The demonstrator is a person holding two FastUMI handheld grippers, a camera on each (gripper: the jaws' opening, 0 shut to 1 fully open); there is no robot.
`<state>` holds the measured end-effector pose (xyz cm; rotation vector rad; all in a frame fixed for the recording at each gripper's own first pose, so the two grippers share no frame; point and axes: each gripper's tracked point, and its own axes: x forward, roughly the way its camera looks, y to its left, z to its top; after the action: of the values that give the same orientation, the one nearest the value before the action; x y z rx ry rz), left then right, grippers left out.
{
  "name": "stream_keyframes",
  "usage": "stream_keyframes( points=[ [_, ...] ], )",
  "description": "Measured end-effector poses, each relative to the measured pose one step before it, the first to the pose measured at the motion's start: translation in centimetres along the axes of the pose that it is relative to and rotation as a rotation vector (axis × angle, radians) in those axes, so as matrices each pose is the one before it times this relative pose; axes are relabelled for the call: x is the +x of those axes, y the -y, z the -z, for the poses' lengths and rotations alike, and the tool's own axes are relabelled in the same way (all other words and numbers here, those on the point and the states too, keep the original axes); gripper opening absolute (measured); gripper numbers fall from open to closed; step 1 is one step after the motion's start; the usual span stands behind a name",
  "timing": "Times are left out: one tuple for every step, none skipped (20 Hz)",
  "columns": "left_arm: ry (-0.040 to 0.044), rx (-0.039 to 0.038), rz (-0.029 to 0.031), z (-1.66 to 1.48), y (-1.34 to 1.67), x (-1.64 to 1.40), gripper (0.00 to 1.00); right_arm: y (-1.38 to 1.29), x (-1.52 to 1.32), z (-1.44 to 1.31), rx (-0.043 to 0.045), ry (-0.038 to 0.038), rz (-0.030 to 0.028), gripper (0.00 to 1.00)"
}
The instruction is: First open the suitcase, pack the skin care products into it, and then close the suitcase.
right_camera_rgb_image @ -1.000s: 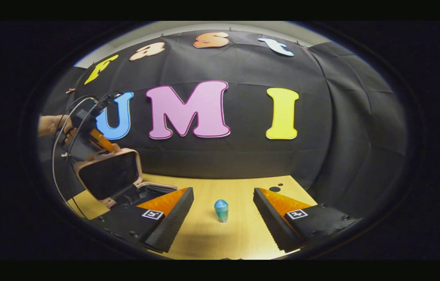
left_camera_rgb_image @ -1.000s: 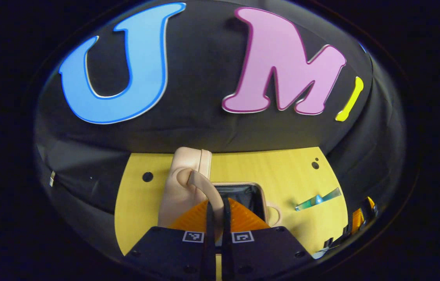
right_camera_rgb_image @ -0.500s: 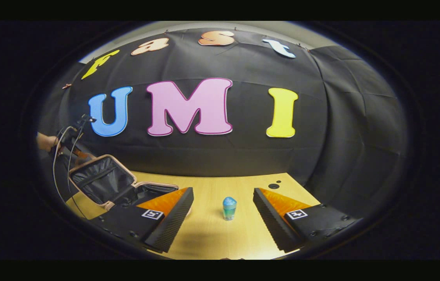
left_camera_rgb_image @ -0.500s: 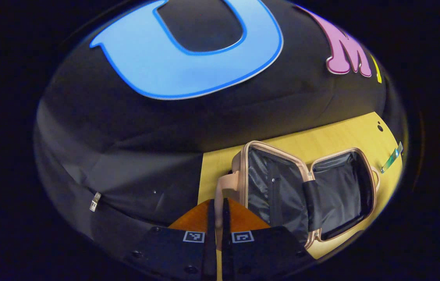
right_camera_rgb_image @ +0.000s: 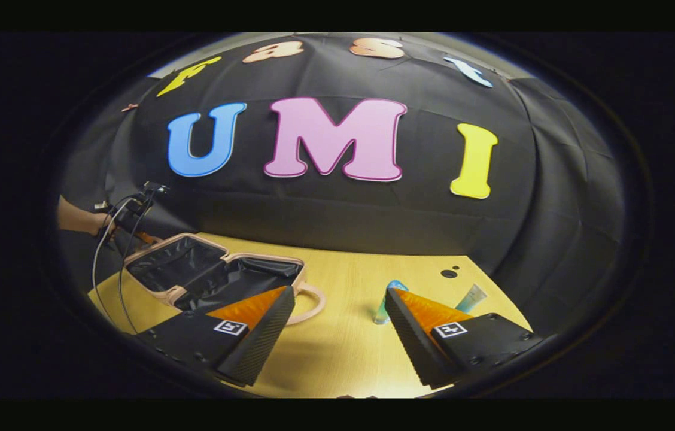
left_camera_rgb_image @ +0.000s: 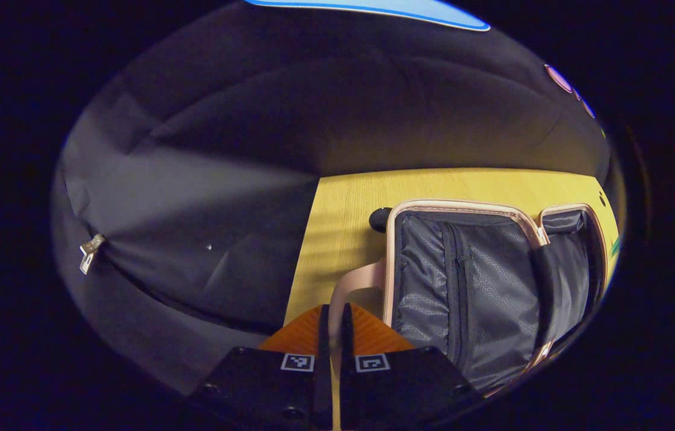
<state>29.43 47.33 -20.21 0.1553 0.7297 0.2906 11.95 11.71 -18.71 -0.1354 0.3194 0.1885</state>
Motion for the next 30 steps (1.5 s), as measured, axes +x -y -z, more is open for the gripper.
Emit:
stream_keyframes(
  points=[
    [0.01499,0.01003,0.00182,0.495,-0.32,0.696,0.11,0.045,0.019,0.099,-0.00386,0.00267,0.0012,0.96],
    [0.0089,0.0105,-0.03492,0.427,-0.892,0.24,0.15,0.433,0.126,0.19,0.00017,0.00127,0.00749,0.97],
    [0.01924,-0.00778,-0.00836,-0.372,-0.59,-0.621,0.18,0.279,0.034,0.08,0.00072,0.00023,0.00543,0.96],
    [0.04016,-0.02094,0.00794,-0.663,0.109,-0.337,0.27,0.435,-0.007,-0.053,0.00252,0.00157,0.0069,0.97],
    [0.05202,-0.01723,0.00918,-1.141,0.0,-1.202,0.51,0.478,0.012,-0.158,0.00543,0.00624,0.00528,0.96],
    [0.06095,-0.01669,-0.00585,-1.746,0.105,-0.781,0.75,0.587,-0.019,-0.282,0.0043,0.00823,0.00915,0.97],
    [0.0694,-0.01165,0.00279,-1.557,0.464,-2.549,0.99,0.723,-0.013,-0.188,0.00112,0.00654,0.01153,0.96],
    [0.11343,-0.00891,-0.00477,-2.979,0.99,-2.903,0.96,0.837,0.059,-0.189,0.00167,0.00377,0.01233,0.97],
    [0.11569,-0.03354,0.00583,-3.003,1.927,-2.459,0.96,1.196,0.055,-0.308,0.003,0.01238,0.01106,0.97],
    [0.05766,-0.03599,0.02833,-1.702,2.374,-1.812,0.96,0.863,0.123,-0.074,-0.00171,0.00752,0.00953,0.96],
    [0.05536,-0.03976,0.02959,-1.545,2.651,-1.774,0.96,0.928,0.092,-0.096,-0.0048,0.00762,0.01178,0.97],
    [0.0443,-0.03068,0.04125,-1.386,3.199,-1.623,0.96,0.954,0.158,-0.088,-0.00436,0.01197,0.01297,0.97],
    [0.04222,-0.01955,0.03447,-1.138,3.208,-1.3,0.96,0.974,0.177,-0.073,-0.00065,0.01182,0.01081,0.96],
    [0.03331,-0.00439,0.0275,-0.492,3.088,-1.268,0.96,0.853,0.28,-0.017,0.00259,0.00882,0.00681,0.96],
    [0.02672,-0.01099,0.03078,0.347,3.74,-1.089,0.95,0.844,0.265,0.049,0.00189,0.00662,0.008,0.96],
    [0.01075,-0.02489,0.03834,0.497,4.656,-1.435,0.96,1.247,0.357,0.072,0.00346,0.01526,0.01257,0.96],
    [0.0037,-0.00558,0.03438,0.34,3.685,-0.976,0.96,0.941,0.284,0.153,0.00075,0.00944,0.01123,0.96],
    [0.00138,0.00749,0.02584,0.599,3.157,-0.556,0.96,0.999,0.254,0.528,0.00178,-0.00521,0.00918,0.97],
    [-0.00517,0.01529,0.02562,0.611,3.113,-0.268,0.95,0.825,0.096,0.49,0.00608,-0.00844,0.00601,0.97],
    [-0.01216,0.01164,0.0308,0.896,3.009,-0.05,0.95,0.778,0.057,0.425,0.00684,-0.00415,0.002,0.97],
    [-0.01596,-0.00353,0.03724,1.185,3.033,0.272,0.95,0.664,0.064,0.464,-0.0021,-0.002,0.00162,0.96],
    [-0.01608,-0.01254,0.04351,1.214,3.168,0.265,0.95,0.659,0.116,0.336,-0.01011,0.00149,0.00471,0.96],
    [-0.01449,-0.01208,0.04084,1.369,2.752,0.197,0.96,0.848,0.172,0.546,-0.01247,-0.00503,0.00793,0.96],
    [-0.02577,-0.00885,0.03858,1.412,2.604,0.657,0.95,0.822,0.195,0.642,-0.0023,-0.00808,0.00471,0.97],
    [-0.02488,0.00022,0.03082,1.558,1.857,1.012,0.95,0.739,0.127,0.621,0.00606,-0.00994,0.00433,0.96],
    [-0.03447,-0.00135,0.02499,1.533,1.865,1.149,0.95,0.849,0.132,0.592,0.00759,-0.01112,0.00802,0.96],
    [-0.03397,-0.00444,0.03482,1.483,2.015,1.229,0.95,0.874,0.033,0.564,0.00194,-0.011,0.01164,0.97],
    [-0.03342,-0.00566,0.04103,1.369,1.675,1.115,0.96,0.927,-0.056,0.479,-0.00481,-0.00458,0.01743,0.96],
    [-0.02722,-0.00236,0.02956,1.14,1.168,1.33,0.96,0.791,0.058,0.387,-0.00101,-0.0023,0.01275,0.97],
    [-0.02591,0.00961,0.02332,1.206,0.951,1.953,0.96,0.808,-0.103,0.637,0.00361,-0.00761,0.00665,0.96]
  ],
)
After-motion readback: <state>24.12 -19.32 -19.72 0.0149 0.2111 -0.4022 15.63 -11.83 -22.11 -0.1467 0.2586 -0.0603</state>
